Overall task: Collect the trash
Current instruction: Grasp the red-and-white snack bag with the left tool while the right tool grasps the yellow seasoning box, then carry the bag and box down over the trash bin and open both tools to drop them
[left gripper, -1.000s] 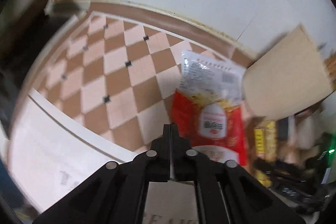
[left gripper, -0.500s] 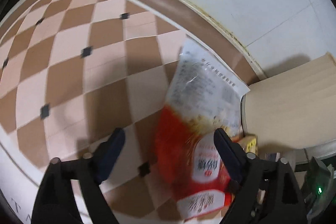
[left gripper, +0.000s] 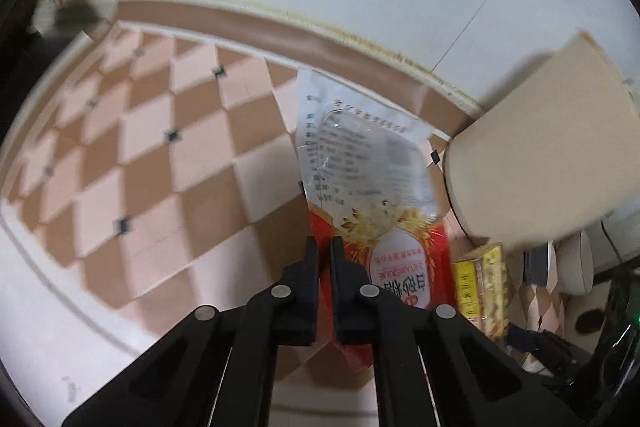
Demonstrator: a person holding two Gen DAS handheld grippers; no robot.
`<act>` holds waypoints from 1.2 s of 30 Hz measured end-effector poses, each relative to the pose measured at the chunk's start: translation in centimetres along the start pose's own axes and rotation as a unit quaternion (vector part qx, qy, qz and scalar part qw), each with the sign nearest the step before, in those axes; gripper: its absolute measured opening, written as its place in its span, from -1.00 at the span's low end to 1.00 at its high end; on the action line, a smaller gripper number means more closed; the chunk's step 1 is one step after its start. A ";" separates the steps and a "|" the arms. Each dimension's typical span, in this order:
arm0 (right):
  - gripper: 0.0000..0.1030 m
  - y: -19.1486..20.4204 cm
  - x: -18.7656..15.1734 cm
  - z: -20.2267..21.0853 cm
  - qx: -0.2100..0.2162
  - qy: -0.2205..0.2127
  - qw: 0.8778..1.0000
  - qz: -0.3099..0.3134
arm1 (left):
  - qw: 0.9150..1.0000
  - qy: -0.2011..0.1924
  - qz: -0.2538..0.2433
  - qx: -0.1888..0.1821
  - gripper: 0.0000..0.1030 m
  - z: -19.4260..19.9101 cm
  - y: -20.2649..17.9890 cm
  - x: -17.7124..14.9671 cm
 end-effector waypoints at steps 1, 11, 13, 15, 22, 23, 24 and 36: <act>0.26 0.1 -0.8 0.6 0.001 -0.007 1.000 -0.003 | 1.000 -0.009 -0.005 0.001 -0.98 1.1 0.2 -0.6; 0.25 4.1 -14.0 7.7 -0.016 -0.084 0.996 -0.039 | 0.996 -0.078 -0.043 -0.008 -1.00 12.1 7.1 -10.4; 0.25 5.4 -18.5 8.7 -0.018 -0.098 0.993 -0.069 | 0.995 -0.078 -0.050 -0.020 -1.00 14.2 8.7 -13.1; 0.25 6.7 -21.7 9.0 -0.015 -0.103 0.990 -0.091 | 0.995 -0.077 -0.058 -0.029 -1.00 16.2 10.1 -15.5; 0.24 11.9 -34.4 9.1 -0.001 -0.101 0.986 -0.135 | 0.993 -0.078 -0.082 -0.045 -1.00 22.4 13.2 -23.7; 0.24 12.4 -36.0 9.1 0.002 -0.099 0.986 -0.135 | 0.992 -0.075 -0.083 -0.050 -1.00 23.2 13.5 -25.0; 0.24 13.1 -37.0 8.9 0.003 -0.097 0.986 -0.134 | 0.993 -0.072 -0.084 -0.050 -1.00 23.7 13.8 -26.1; 0.23 13.4 -48.9 0.9 0.042 -0.011 0.994 -0.101 | 0.997 0.052 -0.055 0.009 -1.00 17.6 15.6 -40.5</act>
Point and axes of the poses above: each gripper's, at about its wrist camera, not at the fingertips, and z roughly against the way its jaws point, y to its left, x to its top, the point moved 1 cm from there along -z, roughly the way its jaws point, and after that the axes turned 11 degrees about y, right-handed, at the moved point
